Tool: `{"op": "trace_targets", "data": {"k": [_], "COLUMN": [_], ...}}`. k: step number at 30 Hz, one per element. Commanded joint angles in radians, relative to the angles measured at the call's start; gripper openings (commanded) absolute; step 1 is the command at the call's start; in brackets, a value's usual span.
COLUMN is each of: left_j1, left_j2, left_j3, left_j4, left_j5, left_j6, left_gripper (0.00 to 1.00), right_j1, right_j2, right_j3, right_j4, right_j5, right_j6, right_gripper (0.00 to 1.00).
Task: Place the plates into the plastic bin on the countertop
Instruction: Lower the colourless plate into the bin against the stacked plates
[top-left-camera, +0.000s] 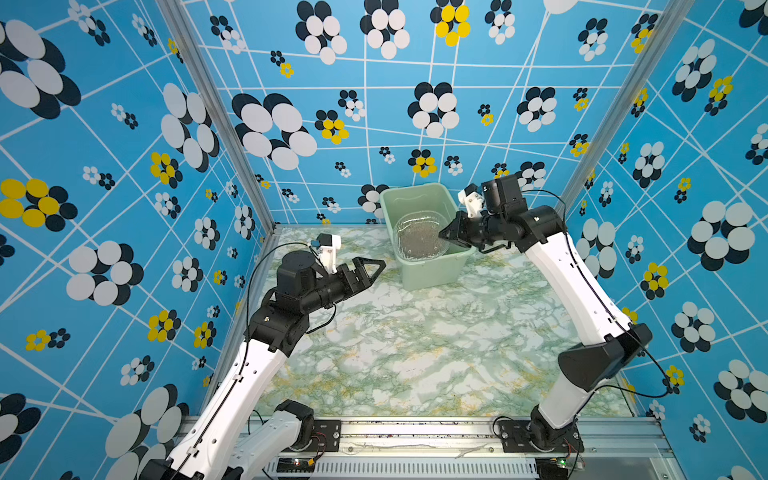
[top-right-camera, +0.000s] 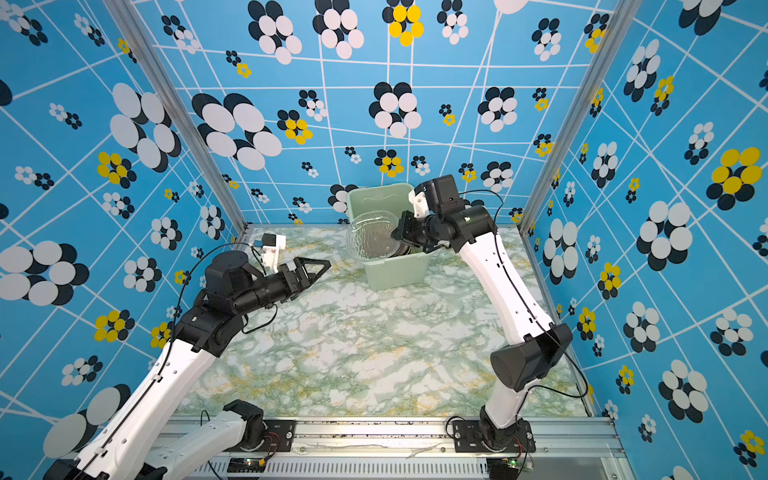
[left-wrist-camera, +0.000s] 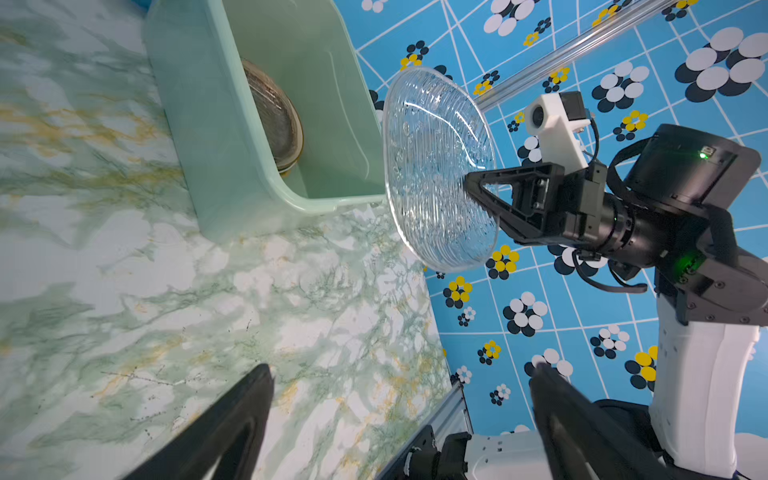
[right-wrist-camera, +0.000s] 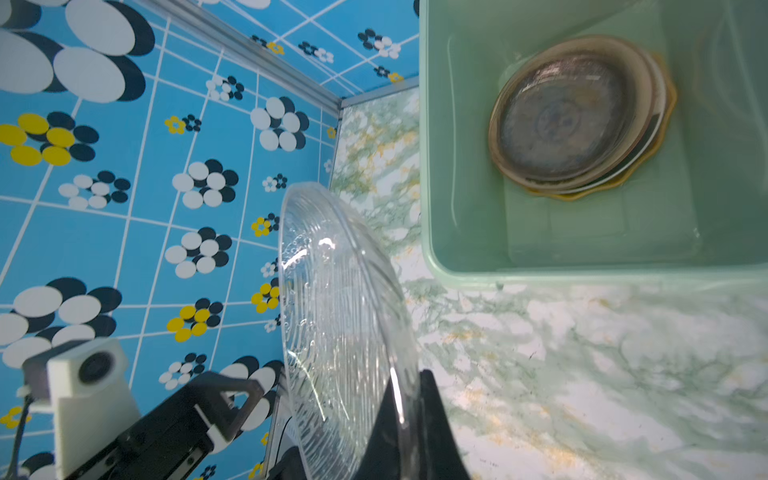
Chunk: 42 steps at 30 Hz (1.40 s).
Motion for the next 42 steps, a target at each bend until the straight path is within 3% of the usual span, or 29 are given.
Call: {"op": "trace_targets", "data": {"k": [1,5,7,13,22,28,42], "left_j1": [0.010,0.013,0.014,0.016,0.018,0.025,0.061], "left_j2": [0.018,0.057,0.082,0.180,0.292,0.307,0.284], "left_j3": [0.046,0.062,0.067,0.084,0.080,0.076,0.040], "left_j4": [0.066,0.090,0.105,0.149,0.195,0.191,0.182], "left_j5": [-0.071,-0.102,-0.115,-0.137,-0.112,-0.115,-0.104], "left_j6": [0.120,0.198,0.225,0.242,0.213,0.207,0.180], "left_gripper": [0.99,0.99,0.99,0.99,0.99,0.99,0.99], "right_j1": [-0.040,-0.088,-0.111,-0.129,-0.121,-0.093,-0.019], "right_j2": [0.170,0.475,0.554,0.568,0.686,0.716,0.645], "right_j3": [0.248,0.682,0.744,0.531,0.538,0.524,0.324], "right_j4": [-0.202,-0.365,-0.356,-0.110,0.031,0.101,0.231], "right_j5": [0.056,0.066,0.046,0.028,-0.015,0.052,0.262], "right_j6": [-0.080,-0.090,-0.065,-0.031,0.128,0.259,0.619], "right_gripper": [0.00,0.00,0.00,0.00,0.00,0.00,0.00]}}
